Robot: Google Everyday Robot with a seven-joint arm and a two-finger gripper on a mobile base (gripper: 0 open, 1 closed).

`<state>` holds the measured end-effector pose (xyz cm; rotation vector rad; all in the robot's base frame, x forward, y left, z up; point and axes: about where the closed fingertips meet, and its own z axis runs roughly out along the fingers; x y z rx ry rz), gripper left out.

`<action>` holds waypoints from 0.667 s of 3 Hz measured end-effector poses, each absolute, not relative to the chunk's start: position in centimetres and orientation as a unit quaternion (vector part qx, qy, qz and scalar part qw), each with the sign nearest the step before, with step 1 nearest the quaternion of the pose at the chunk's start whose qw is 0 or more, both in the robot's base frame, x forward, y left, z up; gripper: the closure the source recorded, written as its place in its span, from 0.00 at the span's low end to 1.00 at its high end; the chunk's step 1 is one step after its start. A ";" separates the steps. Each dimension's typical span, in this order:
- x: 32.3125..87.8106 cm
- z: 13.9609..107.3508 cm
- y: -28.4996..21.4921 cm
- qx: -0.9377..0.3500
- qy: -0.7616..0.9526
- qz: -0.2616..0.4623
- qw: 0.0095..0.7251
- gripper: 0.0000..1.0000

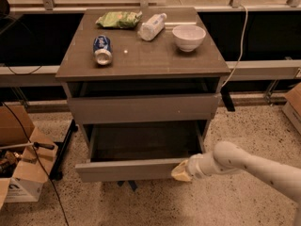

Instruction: Close middle drawer

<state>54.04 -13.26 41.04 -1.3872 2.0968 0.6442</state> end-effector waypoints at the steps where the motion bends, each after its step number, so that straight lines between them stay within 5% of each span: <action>1: 56.0 40.9 -11.5 -0.524 0.765 0.247 0.281 1.00; 2: 59.6 41.3 -9.8 -0.533 0.750 0.249 0.304 1.00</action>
Offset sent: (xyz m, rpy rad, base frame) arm 0.1488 0.0739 0.0179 0.1250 -0.1959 0.0912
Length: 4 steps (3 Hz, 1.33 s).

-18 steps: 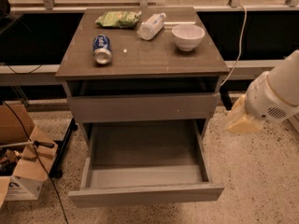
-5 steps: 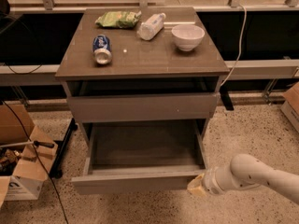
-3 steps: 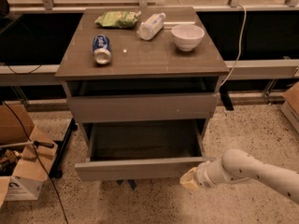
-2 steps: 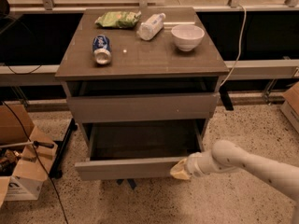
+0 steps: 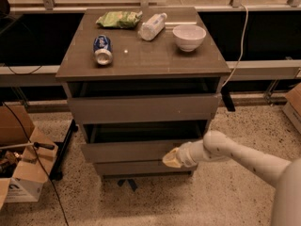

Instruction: Close middle drawer

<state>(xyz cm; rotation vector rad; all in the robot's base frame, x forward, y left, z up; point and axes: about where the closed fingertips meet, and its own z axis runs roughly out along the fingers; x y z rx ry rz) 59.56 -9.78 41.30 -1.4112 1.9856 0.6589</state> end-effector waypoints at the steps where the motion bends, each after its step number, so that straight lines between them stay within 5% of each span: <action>1: 64.0 43.0 -8.1 -0.539 0.729 0.241 0.346 0.82; 4: 66.4 44.6 -6.9 -0.543 0.713 0.233 0.378 0.13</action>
Offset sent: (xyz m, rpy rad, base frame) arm 0.1000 0.0251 0.0613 0.0907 -0.2500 -0.0114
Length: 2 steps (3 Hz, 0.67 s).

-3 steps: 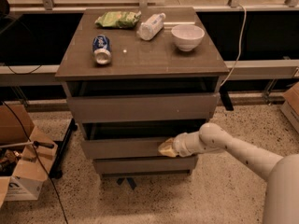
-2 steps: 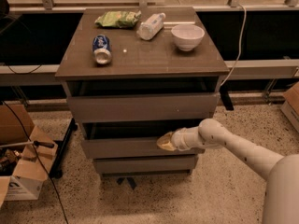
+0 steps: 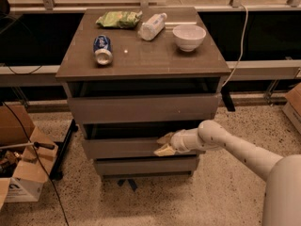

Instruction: Close middle drawer

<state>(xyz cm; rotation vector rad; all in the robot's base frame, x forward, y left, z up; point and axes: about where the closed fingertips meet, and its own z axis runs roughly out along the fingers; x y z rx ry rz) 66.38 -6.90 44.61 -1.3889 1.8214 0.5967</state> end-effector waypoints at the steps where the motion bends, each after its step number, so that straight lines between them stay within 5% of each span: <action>1: 66.3 44.5 -6.7 -0.544 0.712 0.235 0.377 0.00; 2: 66.0 44.5 -6.6 -0.544 0.712 0.235 0.377 0.00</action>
Offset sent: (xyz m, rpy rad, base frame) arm -0.0007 0.0020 -0.0010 0.0011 0.0018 0.0029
